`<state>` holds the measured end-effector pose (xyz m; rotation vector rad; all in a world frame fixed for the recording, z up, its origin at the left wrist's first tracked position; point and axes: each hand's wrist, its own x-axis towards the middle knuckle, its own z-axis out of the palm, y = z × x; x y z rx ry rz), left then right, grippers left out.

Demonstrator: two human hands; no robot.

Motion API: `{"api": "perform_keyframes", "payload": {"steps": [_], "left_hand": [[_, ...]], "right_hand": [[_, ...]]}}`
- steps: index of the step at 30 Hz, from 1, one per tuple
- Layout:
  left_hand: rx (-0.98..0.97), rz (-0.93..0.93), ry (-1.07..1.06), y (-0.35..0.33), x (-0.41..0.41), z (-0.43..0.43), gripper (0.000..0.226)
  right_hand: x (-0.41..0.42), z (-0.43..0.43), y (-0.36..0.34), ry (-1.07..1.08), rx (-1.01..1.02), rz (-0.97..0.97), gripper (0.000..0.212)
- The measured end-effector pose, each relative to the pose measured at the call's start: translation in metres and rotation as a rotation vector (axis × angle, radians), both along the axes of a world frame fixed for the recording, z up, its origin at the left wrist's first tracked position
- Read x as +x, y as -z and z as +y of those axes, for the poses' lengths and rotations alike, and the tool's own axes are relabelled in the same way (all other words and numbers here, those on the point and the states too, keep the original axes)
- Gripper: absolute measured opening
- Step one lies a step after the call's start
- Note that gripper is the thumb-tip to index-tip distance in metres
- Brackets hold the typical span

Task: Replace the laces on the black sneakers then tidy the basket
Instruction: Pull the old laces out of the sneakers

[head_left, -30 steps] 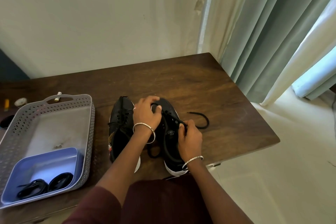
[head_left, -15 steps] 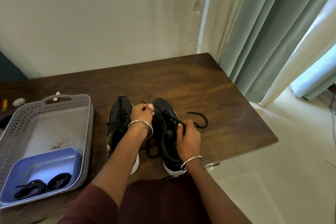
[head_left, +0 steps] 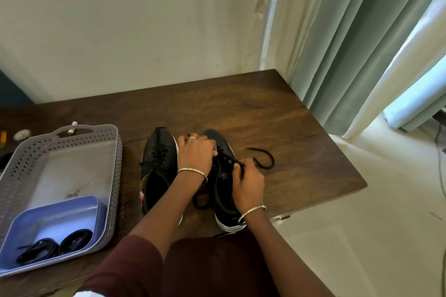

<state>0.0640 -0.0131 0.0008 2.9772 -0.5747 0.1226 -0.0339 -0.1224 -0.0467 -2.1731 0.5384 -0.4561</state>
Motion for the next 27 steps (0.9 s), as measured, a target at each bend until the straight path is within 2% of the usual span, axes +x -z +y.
{"api": "perform_keyframes", "payload": {"steps": [2, 4, 5, 8, 9, 10, 12, 14, 17, 19, 21, 24, 25, 27], "left_hand": [[-0.022, -0.017, 0.004, 0.002, 0.0, -0.001, 0.007], [-0.246, 0.064, -0.108, 0.006, -0.001, 0.002, 0.011], [-0.455, 0.152, -0.207, 0.007, -0.001, 0.003, 0.013], [-1.317, 0.511, -0.578, 0.001, 0.0, 0.005, 0.02], [-1.492, 0.609, -0.67, -0.002, -0.001, 0.006, 0.022], [-1.553, 0.65, -0.725, -0.004, -0.001, 0.008, 0.022], [-1.436, 0.572, -0.725, -0.003, -0.003, 0.01, 0.018], [-1.093, 0.363, -0.592, 0.003, -0.004, 0.013, 0.007], [-0.575, 0.08, -0.233, 0.003, -0.006, 0.012, 0.02], [-0.333, 0.054, -0.081, -0.002, -0.006, 0.006, 0.018], [-0.122, 0.056, -0.028, -0.001, -0.004, 0.0, 0.015], [0.002, -0.008, 0.0, 0.003, 0.0, -0.002, 0.008], [-0.025, -0.012, -0.005, 0.004, 0.001, -0.002, 0.008], [-0.203, 0.035, -0.092, 0.005, 0.001, 0.003, 0.011]], "right_hand": [[0.0, 0.0, -0.001, 0.0, -0.006, -0.002, 0.012], [0.0, -0.001, -0.001, 0.004, -0.005, -0.011, 0.011], [0.0, -0.001, 0.0, 0.006, 0.002, -0.017, 0.011], [0.001, 0.0, 0.001, 0.018, 0.014, -0.038, 0.01], [0.001, 0.0, 0.002, 0.021, 0.011, -0.042, 0.01], [0.001, 0.001, 0.002, 0.023, 0.008, -0.042, 0.01], [0.001, 0.001, 0.002, 0.018, 0.006, -0.04, 0.01], [0.0, 0.0, 0.002, 0.015, 0.009, -0.037, 0.011], [0.001, 0.0, 0.002, 0.015, 0.01, -0.032, 0.011], [0.001, 0.0, 0.002, 0.014, 0.008, -0.031, 0.011], [0.001, 0.0, 0.002, 0.011, 0.004, -0.024, 0.011], [0.001, 0.0, 0.002, 0.008, 0.002, -0.023, 0.011], [0.001, 0.0, 0.002, 0.011, 0.003, -0.024, 0.011], [0.001, 0.0, 0.003, 0.014, 0.007, -0.023, 0.011]]}}
